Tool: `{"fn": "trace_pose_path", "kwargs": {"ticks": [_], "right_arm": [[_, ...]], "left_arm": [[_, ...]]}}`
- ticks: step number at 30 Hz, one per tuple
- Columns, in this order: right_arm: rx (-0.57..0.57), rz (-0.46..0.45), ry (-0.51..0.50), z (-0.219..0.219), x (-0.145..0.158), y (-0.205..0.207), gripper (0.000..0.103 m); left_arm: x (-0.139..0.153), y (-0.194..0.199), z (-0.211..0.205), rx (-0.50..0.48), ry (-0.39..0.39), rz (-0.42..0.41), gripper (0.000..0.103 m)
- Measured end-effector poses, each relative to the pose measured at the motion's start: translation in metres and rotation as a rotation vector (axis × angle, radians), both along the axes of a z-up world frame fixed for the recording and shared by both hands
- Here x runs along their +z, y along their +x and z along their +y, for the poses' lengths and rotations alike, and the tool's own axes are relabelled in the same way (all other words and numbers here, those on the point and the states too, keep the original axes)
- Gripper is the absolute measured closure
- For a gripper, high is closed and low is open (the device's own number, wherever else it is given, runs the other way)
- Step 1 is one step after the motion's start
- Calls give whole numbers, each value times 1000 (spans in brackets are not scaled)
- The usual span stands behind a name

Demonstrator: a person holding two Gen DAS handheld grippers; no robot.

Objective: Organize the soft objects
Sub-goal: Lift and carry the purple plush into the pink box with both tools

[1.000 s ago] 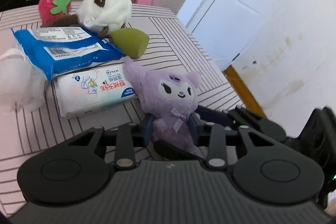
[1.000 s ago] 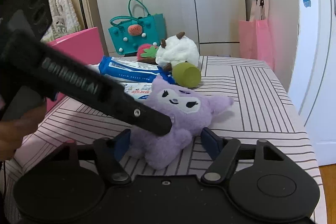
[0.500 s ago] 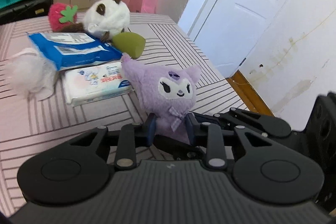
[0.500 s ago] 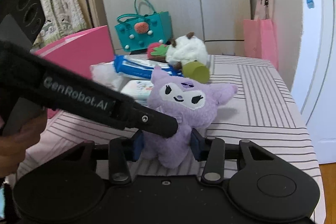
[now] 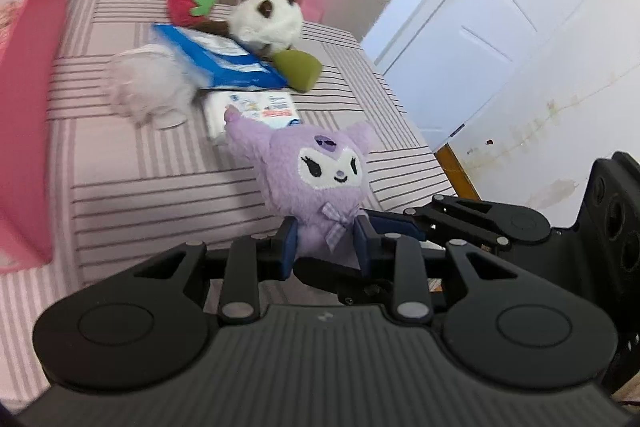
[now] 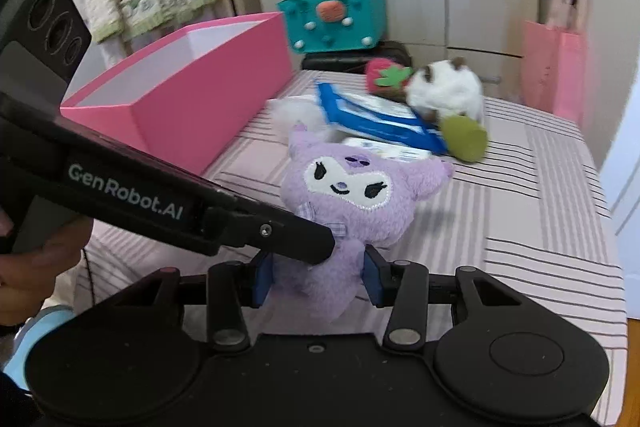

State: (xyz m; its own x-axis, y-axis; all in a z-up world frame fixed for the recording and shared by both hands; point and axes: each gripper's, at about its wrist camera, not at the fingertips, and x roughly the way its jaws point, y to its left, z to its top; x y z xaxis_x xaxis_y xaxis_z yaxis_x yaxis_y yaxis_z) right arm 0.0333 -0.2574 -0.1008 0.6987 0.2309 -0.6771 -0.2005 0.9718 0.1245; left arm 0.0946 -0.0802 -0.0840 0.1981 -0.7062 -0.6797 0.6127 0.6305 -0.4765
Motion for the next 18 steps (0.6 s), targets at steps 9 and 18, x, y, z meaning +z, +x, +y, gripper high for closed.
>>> {"fn": "trace_pose_path", "kwargs": {"ticks": [9,18], "right_arm": [[158,92,0,46,19,5,52],[270,130,-20,70,36,7,52]], "left_arm": [[12,2,54,63,31,144,75],[20,-3,82,133,18,227,75]]}}
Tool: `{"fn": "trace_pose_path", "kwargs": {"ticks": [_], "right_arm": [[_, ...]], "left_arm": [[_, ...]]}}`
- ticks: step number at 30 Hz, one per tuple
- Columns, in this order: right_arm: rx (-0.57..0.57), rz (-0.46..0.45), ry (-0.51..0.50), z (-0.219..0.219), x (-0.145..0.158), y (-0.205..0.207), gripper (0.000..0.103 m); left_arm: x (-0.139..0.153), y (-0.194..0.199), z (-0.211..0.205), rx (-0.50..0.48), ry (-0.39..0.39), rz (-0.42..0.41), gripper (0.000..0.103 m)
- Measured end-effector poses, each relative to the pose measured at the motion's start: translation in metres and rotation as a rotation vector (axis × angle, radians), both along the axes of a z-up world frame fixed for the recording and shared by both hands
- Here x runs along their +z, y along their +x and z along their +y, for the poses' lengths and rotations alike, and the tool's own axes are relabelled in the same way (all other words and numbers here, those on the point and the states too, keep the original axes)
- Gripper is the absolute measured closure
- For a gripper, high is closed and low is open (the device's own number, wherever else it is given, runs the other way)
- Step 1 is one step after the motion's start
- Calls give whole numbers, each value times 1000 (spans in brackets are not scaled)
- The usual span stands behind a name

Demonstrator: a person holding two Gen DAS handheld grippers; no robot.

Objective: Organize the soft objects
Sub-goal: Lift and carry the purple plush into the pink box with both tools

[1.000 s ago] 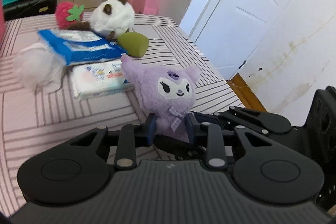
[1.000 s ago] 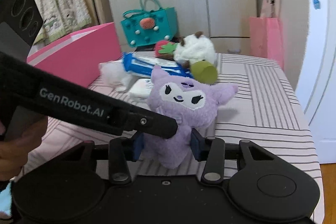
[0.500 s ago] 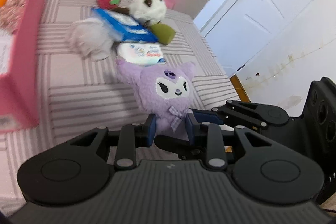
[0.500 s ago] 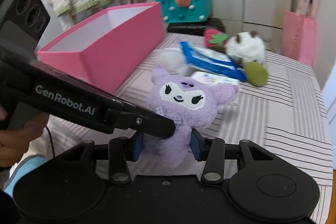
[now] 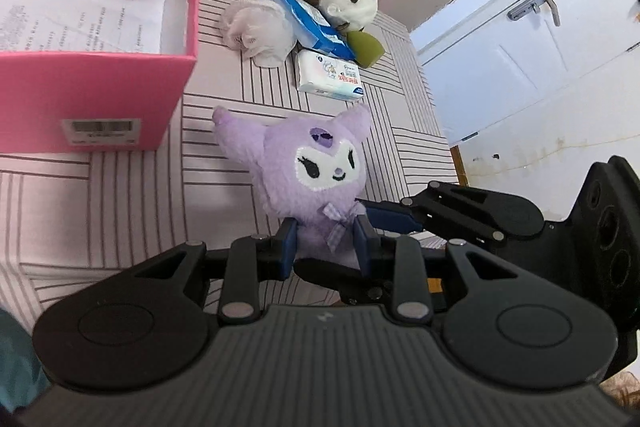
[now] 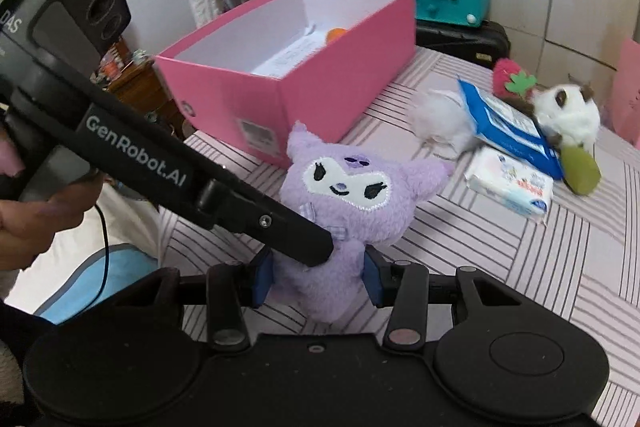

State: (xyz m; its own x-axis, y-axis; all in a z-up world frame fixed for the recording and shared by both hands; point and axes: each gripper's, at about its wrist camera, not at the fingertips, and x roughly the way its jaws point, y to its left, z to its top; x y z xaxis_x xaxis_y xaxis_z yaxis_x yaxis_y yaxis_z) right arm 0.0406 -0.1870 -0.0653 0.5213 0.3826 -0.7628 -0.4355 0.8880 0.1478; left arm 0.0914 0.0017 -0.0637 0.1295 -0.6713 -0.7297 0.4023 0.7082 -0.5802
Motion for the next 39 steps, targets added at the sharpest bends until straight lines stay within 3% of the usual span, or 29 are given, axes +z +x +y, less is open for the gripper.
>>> {"fn": "trace_pose_path", "kwargs": {"ticks": [7,16,27,30,34,36,39], "right_arm": [[78,19,-14,14,28,-5,52],[164,-119,-11,36,71,-15,52],[220,-198,88,53,92,39,52],[230,-219,131,55,91,63,52],[199,-247,168,60,74,103,52],[197,-257,139,67,65,121,52],[192,-189,124,77,54,152,52]], "left_arm": [[28,-9,17,-14,8,5,75],[72,-17,54,48,-50,-91,73],[97,19,88,174,-77,-201,72],[96,38,94,210,-90,-254,71],[80,76,97,295,-93,-265,70],[68,98,101,312,-99,-228,70],[50,128,107,355,-81,-147,70]]}}
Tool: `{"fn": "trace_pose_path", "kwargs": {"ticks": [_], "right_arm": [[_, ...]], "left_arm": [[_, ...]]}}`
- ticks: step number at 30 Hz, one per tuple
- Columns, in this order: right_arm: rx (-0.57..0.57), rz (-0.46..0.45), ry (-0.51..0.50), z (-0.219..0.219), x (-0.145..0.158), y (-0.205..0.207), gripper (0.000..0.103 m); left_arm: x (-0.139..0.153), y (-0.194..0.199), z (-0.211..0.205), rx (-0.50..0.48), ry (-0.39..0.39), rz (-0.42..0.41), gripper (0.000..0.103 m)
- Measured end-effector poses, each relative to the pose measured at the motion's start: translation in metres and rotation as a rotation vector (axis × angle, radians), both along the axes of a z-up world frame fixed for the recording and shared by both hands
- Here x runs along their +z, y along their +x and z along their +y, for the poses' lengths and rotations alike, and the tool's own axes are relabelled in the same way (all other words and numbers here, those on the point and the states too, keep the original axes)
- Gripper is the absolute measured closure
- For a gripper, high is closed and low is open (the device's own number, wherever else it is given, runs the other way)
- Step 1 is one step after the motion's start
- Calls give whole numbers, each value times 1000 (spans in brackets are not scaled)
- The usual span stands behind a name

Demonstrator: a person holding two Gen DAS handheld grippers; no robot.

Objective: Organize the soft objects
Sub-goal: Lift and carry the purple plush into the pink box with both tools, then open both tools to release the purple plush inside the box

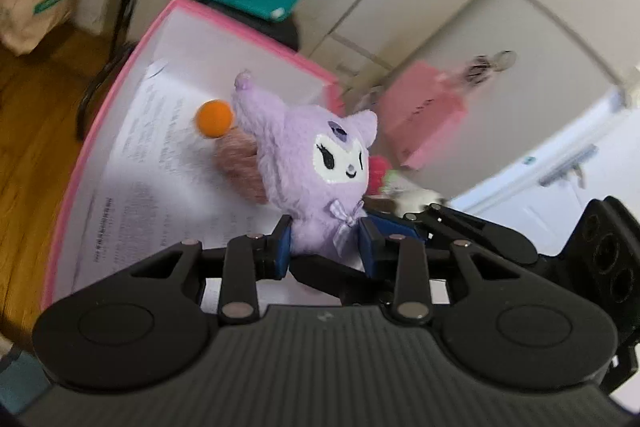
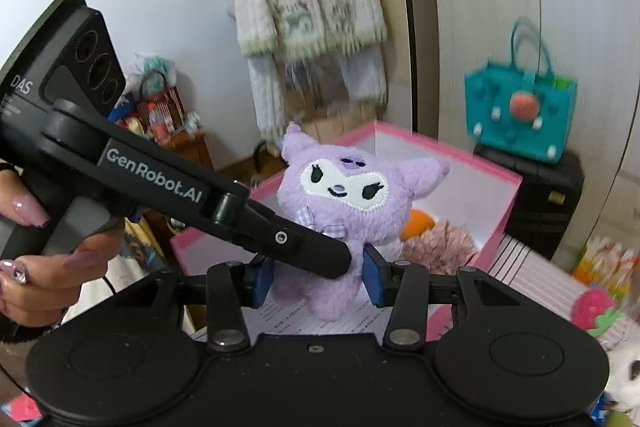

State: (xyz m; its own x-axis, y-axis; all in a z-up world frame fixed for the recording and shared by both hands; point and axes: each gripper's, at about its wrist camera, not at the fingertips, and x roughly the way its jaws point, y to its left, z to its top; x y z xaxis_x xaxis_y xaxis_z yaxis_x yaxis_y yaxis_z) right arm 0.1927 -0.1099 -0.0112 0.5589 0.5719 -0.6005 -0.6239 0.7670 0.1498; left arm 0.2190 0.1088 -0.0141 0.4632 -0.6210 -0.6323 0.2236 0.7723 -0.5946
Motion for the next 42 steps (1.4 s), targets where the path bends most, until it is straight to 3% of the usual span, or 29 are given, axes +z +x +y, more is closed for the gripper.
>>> {"fn": "trace_pose_path", "kwargs": {"ticks": [3,11,19,22,27,35,42], "right_arm": [[20,79,-12,10,-14,33,52],[68,182,-117,33,-41,87,52],[60,146,-267,53,-45,89,49],[4,154,-236,43,-44,86,46],[-11,67,-227,25,-25,57,46],[-9,46,-143,-14,15,15,46],[-43,-9,-149,-35,41,-35,46]], "left_arm": [[-15,23,1,39,33,59,70],[-50,68,1,131,50,199,68],[-47,66,-4,130,145,123,66],[-30,58,1,147,186,63,65],[-3,33,-2,69,239,-33,64],[37,-20,-16,-52,321,-138,62],[72,-70,-20,-113,368,-232,61]]}}
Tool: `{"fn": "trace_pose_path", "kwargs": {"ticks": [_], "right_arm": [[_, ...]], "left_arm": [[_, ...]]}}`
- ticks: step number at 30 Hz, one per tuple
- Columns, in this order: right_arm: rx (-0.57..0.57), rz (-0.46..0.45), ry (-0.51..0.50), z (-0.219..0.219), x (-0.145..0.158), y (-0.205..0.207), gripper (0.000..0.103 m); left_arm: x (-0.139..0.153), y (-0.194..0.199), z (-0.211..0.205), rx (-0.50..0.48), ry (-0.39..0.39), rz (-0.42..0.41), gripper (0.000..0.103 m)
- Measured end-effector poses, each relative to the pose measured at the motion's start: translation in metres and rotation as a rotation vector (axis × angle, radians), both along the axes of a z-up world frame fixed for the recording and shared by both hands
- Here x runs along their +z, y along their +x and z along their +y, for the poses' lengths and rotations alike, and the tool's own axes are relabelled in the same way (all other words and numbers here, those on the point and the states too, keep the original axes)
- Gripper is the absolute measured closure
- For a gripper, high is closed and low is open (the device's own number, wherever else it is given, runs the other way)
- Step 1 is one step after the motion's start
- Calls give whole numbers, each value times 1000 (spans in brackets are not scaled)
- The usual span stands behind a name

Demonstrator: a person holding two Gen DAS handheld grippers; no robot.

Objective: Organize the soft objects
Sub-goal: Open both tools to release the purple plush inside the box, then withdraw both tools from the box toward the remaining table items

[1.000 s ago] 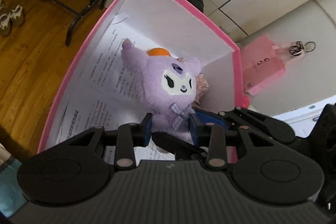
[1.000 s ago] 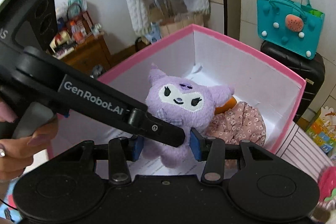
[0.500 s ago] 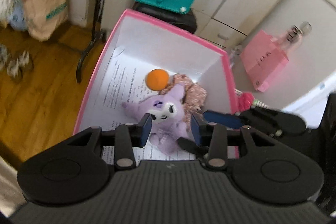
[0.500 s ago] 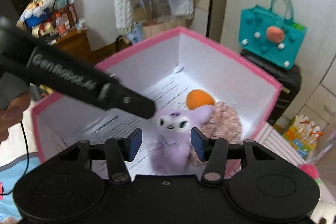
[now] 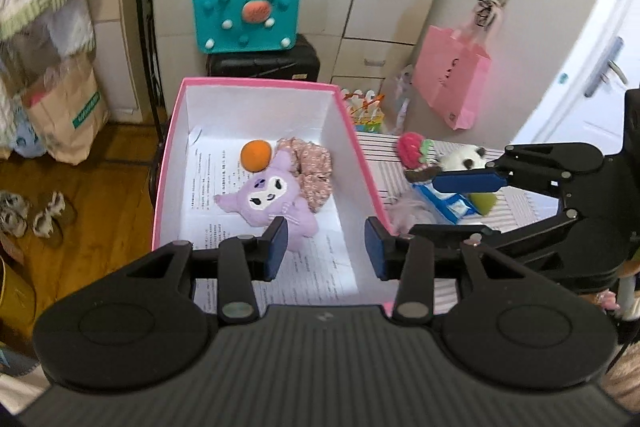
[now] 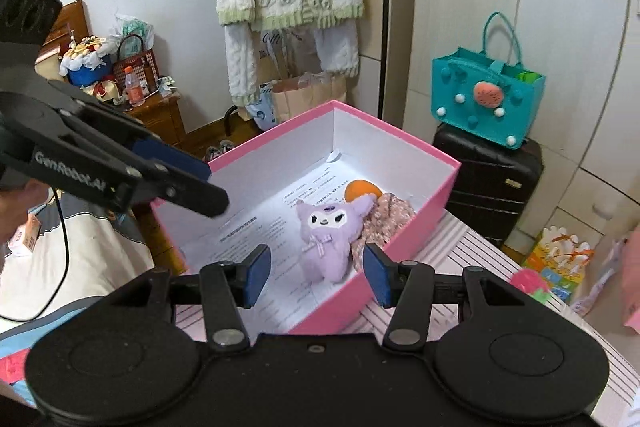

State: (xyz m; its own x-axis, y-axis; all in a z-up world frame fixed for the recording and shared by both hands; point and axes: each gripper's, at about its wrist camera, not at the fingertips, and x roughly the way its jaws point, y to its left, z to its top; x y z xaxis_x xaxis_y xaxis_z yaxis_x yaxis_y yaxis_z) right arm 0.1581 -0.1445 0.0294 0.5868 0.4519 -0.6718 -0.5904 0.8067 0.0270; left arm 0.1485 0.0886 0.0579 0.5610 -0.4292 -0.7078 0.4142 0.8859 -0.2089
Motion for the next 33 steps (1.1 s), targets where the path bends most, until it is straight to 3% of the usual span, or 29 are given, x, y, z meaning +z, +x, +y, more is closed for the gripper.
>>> {"fn": "trace_pose_path", "kwargs": {"ticks": [4,12,16,28,33], "right_arm": [[35,-25,-35,-6,6,-31,46],[68,-110,-101,-22,12,-100,46],[41,-111,-103,-39,5,-125,46],[-99,65,-52,-106,-43,-142,46],[-158,123,7,-130,-68,-133,46]], "left_arm": [[13,-29,1,-49,-36,11,56],[21,-87,-16,-116,5,-36,51],[18,-103,-27,-148,37,-39,50],[0,-129,-81,-317,71,-47,49],[-29,-119,-105,-372,57,47,49]]}}
